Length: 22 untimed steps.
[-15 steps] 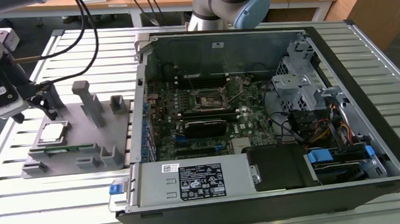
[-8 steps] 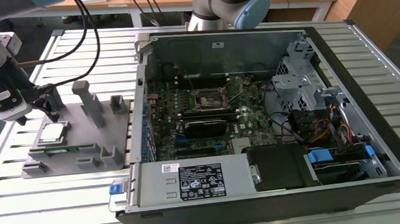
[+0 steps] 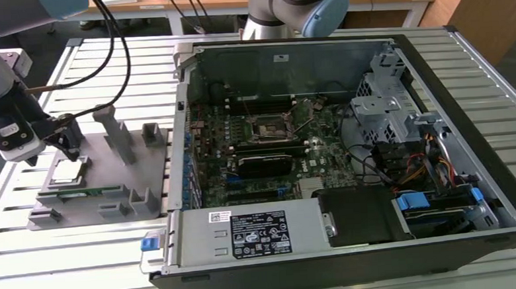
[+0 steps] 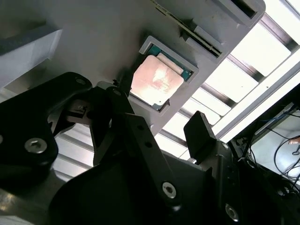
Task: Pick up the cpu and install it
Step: 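Pick up the cpu and move it towards the insertion slot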
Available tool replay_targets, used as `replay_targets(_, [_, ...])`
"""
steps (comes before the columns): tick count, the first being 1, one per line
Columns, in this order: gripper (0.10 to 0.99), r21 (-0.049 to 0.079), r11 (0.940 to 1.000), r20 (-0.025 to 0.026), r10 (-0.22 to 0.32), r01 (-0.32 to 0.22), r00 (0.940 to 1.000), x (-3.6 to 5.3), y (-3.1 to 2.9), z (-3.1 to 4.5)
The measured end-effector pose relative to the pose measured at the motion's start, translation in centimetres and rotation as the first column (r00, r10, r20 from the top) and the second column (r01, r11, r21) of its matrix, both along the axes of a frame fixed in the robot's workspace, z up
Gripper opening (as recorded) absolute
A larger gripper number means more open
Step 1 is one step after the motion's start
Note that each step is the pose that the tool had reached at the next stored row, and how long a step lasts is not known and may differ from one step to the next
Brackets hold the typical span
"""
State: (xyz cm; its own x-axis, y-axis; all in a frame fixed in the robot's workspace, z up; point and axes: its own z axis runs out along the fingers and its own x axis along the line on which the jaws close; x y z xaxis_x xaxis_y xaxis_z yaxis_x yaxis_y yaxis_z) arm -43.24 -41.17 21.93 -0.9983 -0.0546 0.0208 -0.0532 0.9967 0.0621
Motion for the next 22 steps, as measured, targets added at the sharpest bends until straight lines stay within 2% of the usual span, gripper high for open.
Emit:
replay_targets(15, [0.714,0.000,1.0000,0.0000,-0.001,0.001,1.0000,0.02,-0.01,-2.19])
replay_targets(22, [0.714,0.000,1.0000,0.0000,-0.005,0.005,1.0000,0.03,0.20,-2.97])
